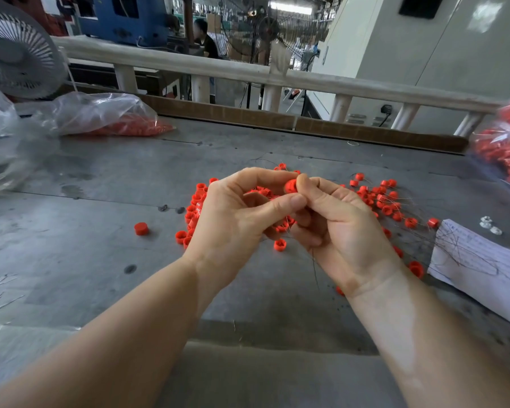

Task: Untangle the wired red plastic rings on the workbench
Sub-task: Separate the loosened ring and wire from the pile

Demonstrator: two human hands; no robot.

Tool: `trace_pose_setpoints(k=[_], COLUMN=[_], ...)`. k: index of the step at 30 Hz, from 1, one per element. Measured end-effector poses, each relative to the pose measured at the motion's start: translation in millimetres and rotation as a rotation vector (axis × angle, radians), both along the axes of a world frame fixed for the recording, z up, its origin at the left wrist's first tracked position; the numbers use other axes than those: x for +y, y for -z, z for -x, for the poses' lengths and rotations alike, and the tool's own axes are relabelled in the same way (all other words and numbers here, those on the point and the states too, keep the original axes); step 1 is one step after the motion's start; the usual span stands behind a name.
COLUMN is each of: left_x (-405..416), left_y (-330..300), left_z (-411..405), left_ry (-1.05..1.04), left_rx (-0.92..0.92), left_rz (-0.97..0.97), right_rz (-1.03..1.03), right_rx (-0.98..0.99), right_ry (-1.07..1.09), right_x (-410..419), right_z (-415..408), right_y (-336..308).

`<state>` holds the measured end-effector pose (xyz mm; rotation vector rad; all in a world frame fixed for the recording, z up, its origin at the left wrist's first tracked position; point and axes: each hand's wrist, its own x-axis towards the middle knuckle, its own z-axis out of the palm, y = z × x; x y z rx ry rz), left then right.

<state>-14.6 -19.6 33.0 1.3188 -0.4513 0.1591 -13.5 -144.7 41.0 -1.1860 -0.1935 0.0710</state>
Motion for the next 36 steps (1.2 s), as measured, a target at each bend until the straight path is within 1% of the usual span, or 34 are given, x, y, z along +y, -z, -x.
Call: trace_pose_setpoints(k=[5, 15, 18, 23, 31, 36], left_x=[-0.2, 1.2, 1.6, 1.0, 0.7, 1.4], left_y=[-1.2, -1.4, -1.5, -0.9, -2.0, -3.8], left_z=[0.9, -0.3, 0.2, -0.1, 1.6, 3.3], left_ry=[-0.040, -0.199, -0.193, -0.142, -0.196, -0.172], left_rx=[-0.003, -0.099, -0.101, -0.058, -0.074, -0.077], left_rz=[0.026, -0.144, -0.136, -0.055, -0.110, -0.116], right_rz=[-0.062, -0.105, -0.109, -0.113, -0.117, -0.127], right_rx=[0.046, 0.115, 0.114, 0.106, 0.111, 0.092], right_ry=[-0.037, -0.061, -0.084, -0.129, -0.124, -0.133], right_x=[-0.9, -4.7, -5.7, -6.4, -7.3, -7.5], right_z=[0.2, -3.1, -3.9, -3.7, -4.5, -3.9], right_y=[0.3, 0.2, 0.3, 0.5, 2.1, 2.0])
